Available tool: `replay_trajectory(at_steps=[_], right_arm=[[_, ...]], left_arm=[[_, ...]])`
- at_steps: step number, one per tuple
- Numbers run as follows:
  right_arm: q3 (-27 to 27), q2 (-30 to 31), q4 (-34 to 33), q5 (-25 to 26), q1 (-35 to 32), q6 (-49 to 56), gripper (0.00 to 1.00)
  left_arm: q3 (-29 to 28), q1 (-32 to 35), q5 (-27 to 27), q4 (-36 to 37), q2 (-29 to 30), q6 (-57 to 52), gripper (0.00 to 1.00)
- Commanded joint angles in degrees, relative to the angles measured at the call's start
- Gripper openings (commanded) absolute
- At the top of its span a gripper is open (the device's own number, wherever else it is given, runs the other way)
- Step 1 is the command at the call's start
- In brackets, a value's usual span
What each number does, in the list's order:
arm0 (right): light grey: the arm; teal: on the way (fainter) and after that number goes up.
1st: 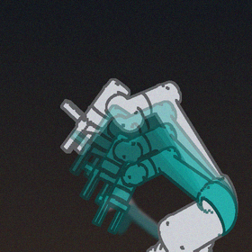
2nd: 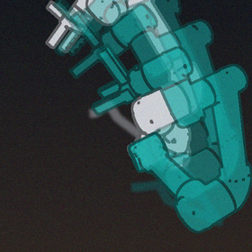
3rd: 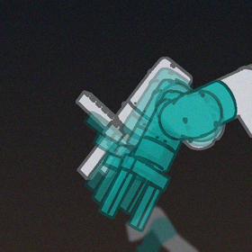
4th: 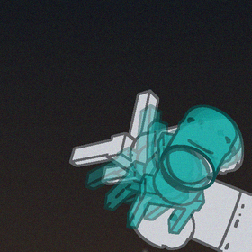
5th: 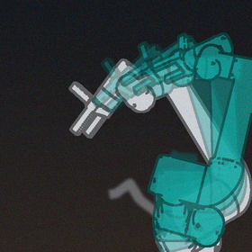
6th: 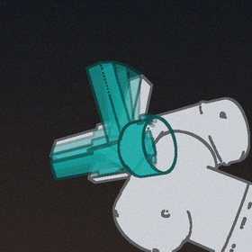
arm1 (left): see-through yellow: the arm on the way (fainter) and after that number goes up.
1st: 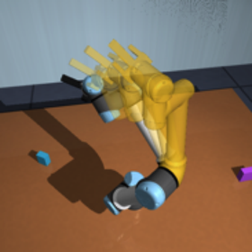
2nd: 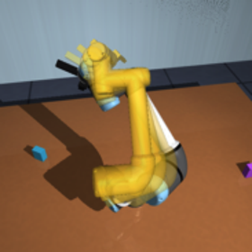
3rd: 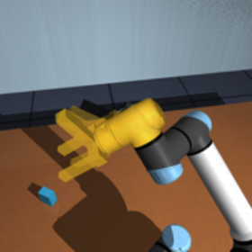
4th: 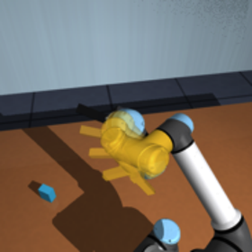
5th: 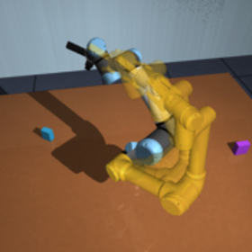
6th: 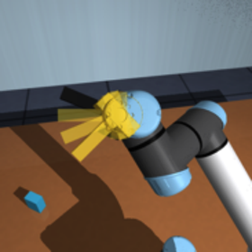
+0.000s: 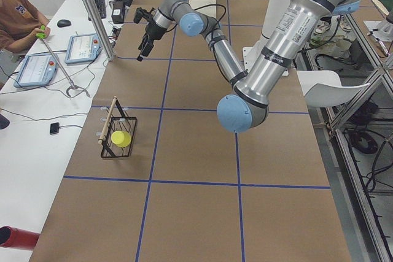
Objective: Left arm grabs green cup and hands to right arm on tray
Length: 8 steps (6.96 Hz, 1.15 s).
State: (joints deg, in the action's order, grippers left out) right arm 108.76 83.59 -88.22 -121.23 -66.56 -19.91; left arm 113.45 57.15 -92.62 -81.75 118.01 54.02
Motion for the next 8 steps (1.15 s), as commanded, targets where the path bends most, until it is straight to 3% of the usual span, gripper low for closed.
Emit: replay_trajectory(at_steps=[1, 3, 4, 6, 8], right_arm=[[-0.6, 2.1, -3.1, -4.9, 0.1, 1.3, 0.0], [-1.0, 3.0, -3.0, -4.8, 0.3, 1.3, 0.0], [-1.8, 4.1, -1.9, -4.7, 0.6, 1.2, 0.0], [-4.1, 11.1, 14.6, -5.0, 1.3, 0.4, 0.0], [-4.4, 14.8, 18.2, -5.2, 1.5, 0.4, 0.0]], left_arm=[[0.1, 2.2, -6.2, 0.2, -2.5, -2.1, 1.0], [0.1, 8.0, -18.7, 0.9, -7.1, -14.9, 1.0], [0.2, 9.1, -20.1, 0.9, -8.3, -17.3, 1.0], [0.1, 9.2, -20.1, 0.9, -8.4, -18.0, 1.0], [0.2, 11.9, -20.2, 0.9, -11.0, -29.1, 1.0]])
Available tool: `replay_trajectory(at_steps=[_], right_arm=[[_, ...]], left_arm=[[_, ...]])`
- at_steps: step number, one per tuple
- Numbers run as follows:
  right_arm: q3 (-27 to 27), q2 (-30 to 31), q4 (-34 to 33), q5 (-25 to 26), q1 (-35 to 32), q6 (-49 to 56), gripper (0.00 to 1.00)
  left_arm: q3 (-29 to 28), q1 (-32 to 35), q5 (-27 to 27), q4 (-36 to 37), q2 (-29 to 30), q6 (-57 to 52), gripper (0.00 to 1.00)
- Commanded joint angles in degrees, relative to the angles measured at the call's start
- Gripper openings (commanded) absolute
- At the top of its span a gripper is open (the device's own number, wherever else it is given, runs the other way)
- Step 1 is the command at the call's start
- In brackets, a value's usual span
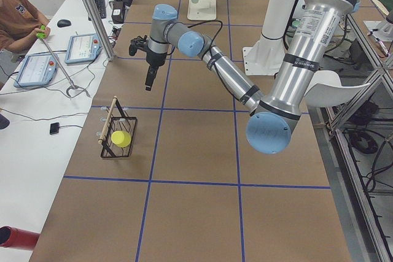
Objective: Left arm grabs green cup and hands to right arm on tray
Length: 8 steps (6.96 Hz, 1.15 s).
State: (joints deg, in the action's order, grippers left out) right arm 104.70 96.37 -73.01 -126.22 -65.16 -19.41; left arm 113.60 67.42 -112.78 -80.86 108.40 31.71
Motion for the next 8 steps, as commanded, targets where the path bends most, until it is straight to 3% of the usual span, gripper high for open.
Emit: replay_trajectory(at_steps=[1, 3, 5, 6, 7, 8], right_arm=[[-0.6, 2.3, 3.6, -2.4, 0.3, -0.1, 0.0], [-4.3, 2.3, 4.8, -6.9, 0.4, 0.2, 0.0], [-11.8, 2.2, 14.8, -9.6, 0.5, 0.0, 0.0], [-12.2, 2.0, 16.8, -11.1, 0.5, -0.1, 0.0], [-12.4, 1.5, 16.6, -11.9, 0.5, 0.0, 0.6], [-12.0, 1.4, 16.5, -11.9, 0.4, -0.1, 0.99]], left_arm=[[0.0, 2.5, -0.1, 0.5, -1.8, -9.0, 1.0], [0.0, 2.8, -0.2, 0.6, -2.0, -9.1, 1.0], [0.0, 3.6, -2.5, 0.7, -2.9, -9.1, 1.0], [-0.4, 3.8, -2.5, 0.7, -2.9, -9.1, 1.0], [-0.5, 3.8, -2.5, 0.7, -2.9, -9.1, 1.0], [-0.5, 3.7, -2.5, 0.6, -2.9, -9.1, 1.0]])
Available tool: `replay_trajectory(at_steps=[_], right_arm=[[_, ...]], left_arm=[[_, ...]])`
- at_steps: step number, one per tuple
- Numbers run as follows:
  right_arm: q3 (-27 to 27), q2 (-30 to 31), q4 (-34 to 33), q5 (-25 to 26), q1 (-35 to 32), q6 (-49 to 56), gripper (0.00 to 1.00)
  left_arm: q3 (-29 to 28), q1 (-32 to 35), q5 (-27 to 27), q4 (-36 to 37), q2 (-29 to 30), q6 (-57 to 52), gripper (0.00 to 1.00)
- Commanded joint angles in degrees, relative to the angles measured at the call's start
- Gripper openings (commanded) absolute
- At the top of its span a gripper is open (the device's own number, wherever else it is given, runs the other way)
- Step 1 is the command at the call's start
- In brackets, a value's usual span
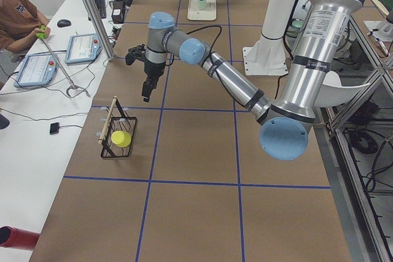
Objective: Left arm grabs green cup and hands to right arm on tray
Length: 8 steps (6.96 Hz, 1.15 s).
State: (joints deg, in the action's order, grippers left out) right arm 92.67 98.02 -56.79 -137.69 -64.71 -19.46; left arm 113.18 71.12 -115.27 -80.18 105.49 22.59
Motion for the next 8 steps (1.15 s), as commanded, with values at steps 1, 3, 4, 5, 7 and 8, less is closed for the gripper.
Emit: replay_trajectory(at_steps=[1, 3, 4, 5, 7, 8], right_arm=[[0.8, -0.4, -0.1, -0.8, -0.2, -0.7, 1.0], [9.2, -1.8, -14.7, -3.3, -4.0, -0.9, 1.0], [12.8, -3.2, -21.5, -3.1, -5.1, -0.2, 1.0], [13.1, -3.7, -22.6, -3.1, -7.3, 0.3, 1.0], [12.4, -6.3, -30.8, -2.1, -11.7, 5.7, 1.0], [12.4, -8.4, -40.1, -0.5, -15.8, 15.8, 1.0]], left_arm=[[-0.1, 0.0, 0.0, -0.1, 0.0, 0.0, 1.0], [-0.1, 0.1, 0.0, 0.0, 0.0, 0.0, 1.0], [-0.1, 0.2, 0.0, 0.5, -0.4, -0.5, 1.0], [-0.1, 1.1, -0.5, 1.3, -1.8, -5.4, 1.0], [-0.1, 6.6, -5.4, 6.5, -4.9, -19.0, 1.0], [-0.1, 7.3, -7.0, 6.4, -7.3, -19.9, 1.0]])
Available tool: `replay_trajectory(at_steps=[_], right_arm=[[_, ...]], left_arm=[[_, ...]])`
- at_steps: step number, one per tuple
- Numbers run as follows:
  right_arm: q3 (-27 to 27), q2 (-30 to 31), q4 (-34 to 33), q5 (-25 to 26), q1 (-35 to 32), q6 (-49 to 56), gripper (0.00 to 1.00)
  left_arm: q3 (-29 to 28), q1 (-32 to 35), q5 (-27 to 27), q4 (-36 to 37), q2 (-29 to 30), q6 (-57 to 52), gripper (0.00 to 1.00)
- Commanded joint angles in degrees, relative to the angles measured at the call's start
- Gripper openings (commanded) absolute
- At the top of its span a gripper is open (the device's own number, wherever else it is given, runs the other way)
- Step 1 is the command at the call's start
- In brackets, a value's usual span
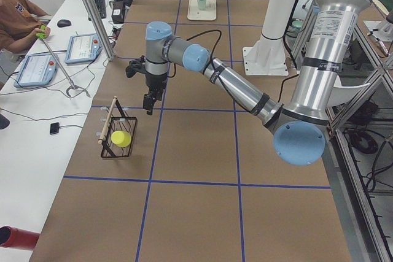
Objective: Left arm grabs green cup and hands to right arm on tray
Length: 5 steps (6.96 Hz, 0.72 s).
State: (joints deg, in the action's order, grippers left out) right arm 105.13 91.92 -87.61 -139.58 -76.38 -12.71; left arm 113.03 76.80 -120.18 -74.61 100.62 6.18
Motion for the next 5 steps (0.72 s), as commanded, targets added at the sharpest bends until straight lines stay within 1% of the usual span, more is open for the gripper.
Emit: replay_trajectory(at_steps=[1, 2, 3, 4, 5], right_arm=[[-2.0, -4.5, -15.6, 3.7, -9.3, 20.0, 1.0], [-5.2, -4.6, -15.9, 3.4, -12.7, 24.0, 1.0], [-5.4, -4.4, -15.7, 3.2, -14.2, 24.2, 1.0], [-7.0, -3.5, -15.5, 3.3, -14.2, 24.1, 1.0], [-8.0, -2.5, -12.1, 3.4, -14.2, 24.1, 1.0]], left_arm=[[-0.1, 3.5, -5.4, 0.3, -5.2, -3.6, 1.0], [-0.1, 6.6, -10.2, 0.3, -7.6, -3.9, 1.0], [0.0, 9.0, -14.0, 0.2, -10.2, -10.4, 1.0], [-0.1, 10.6, -14.2, 0.2, -12.5, -16.9, 1.0], [-0.4, 11.1, -14.1, 0.3, -12.9, -18.3, 1.0]])
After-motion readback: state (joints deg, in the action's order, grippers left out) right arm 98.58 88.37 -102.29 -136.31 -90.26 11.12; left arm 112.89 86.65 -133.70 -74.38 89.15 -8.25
